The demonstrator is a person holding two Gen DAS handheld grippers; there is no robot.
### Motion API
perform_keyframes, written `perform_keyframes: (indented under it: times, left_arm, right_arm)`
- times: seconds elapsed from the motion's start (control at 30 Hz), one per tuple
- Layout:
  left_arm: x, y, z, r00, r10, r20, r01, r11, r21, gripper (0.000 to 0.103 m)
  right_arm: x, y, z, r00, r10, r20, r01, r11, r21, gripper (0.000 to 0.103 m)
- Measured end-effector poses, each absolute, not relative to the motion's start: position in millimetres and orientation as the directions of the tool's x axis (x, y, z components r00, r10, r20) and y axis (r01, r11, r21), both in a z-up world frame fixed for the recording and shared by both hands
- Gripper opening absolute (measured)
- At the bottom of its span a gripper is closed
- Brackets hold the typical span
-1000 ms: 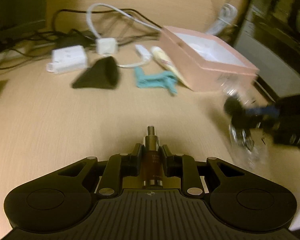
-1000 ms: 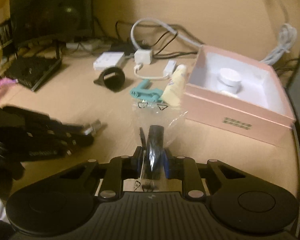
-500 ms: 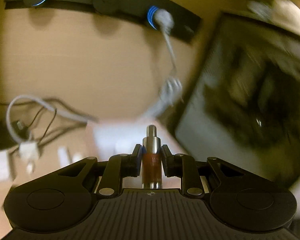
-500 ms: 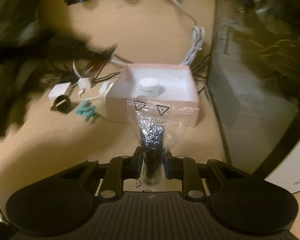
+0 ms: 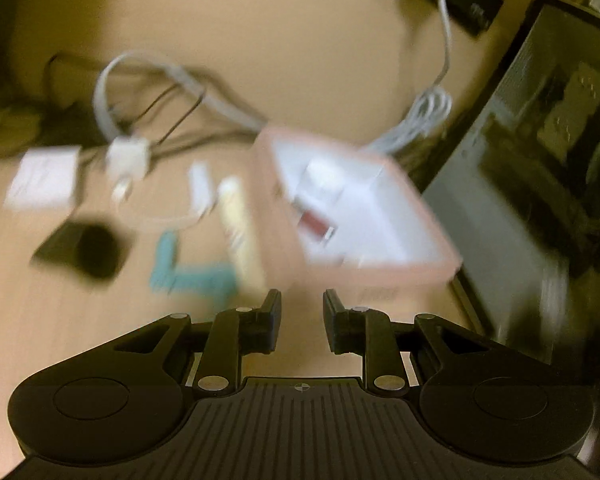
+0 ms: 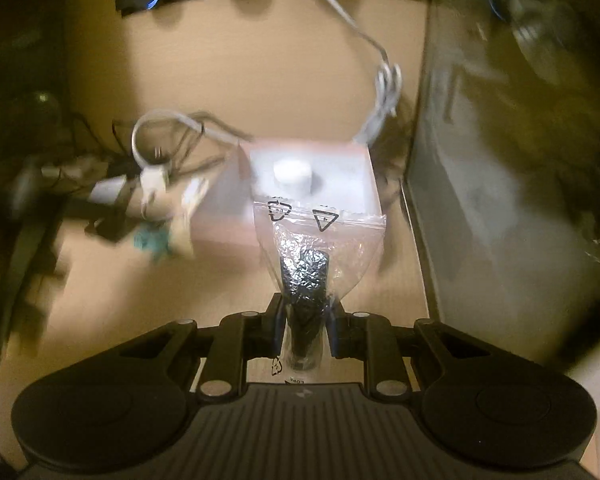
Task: Organize rigid objects
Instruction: 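Release the plastic bag into the pink box with the right tool while the left tool releases the bottle there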
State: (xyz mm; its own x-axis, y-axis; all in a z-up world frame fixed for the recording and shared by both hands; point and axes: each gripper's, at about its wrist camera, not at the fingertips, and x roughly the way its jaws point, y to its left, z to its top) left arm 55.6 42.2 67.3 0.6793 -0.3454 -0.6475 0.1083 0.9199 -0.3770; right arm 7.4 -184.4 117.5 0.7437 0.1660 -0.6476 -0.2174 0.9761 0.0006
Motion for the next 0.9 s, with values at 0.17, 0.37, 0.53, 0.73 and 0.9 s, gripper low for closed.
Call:
perform_keyframes:
  times: [0.17,0.37,0.53,0.73,0.9]
  left_arm:
    - [25.4,68.1,54.9,0.646,-0.288,-0.707,0.047,0.939,-0.341,0.025]
    - [10.4,105.5,39.9,0.636,-0.143,-0.758,-0.070,0.968,-0.242,0.025]
    - [1.4,134.2,27.9,0.627,-0.121,-0.769,-0.096,0.968,-0.230,0.025]
    - [10.2,151.7,26.4,0.660,-0.079,-0.747,-0.124,0.969,-0.213,0.025]
    - [31.8,165.9,43.6,0.721,-0.060,-0.690,-0.114,0.972,-0.204,0.025]
  right_arm:
    - [84.7,-176.3,164.7,0.797,0.159,-0.582,-0.225,0.973,-0.042,0.020]
    - [183.3,-172.0,163.9,0.743,0.088,-0.664,-0.129,0.992,-0.013,0.056]
    - [146.7,-162.9,122.7,0.721,0.155,-0.676,-0.189,0.982,0.023,0.056]
    - [74.3,-145.6,72.2,0.732,0.099,-0.674,-0.170,0.985,-0.040,0.060]
    - [28.7,-145.3,55.1,0.685,0.121,-0.719,-0.200,0.979,-0.026,0.060]
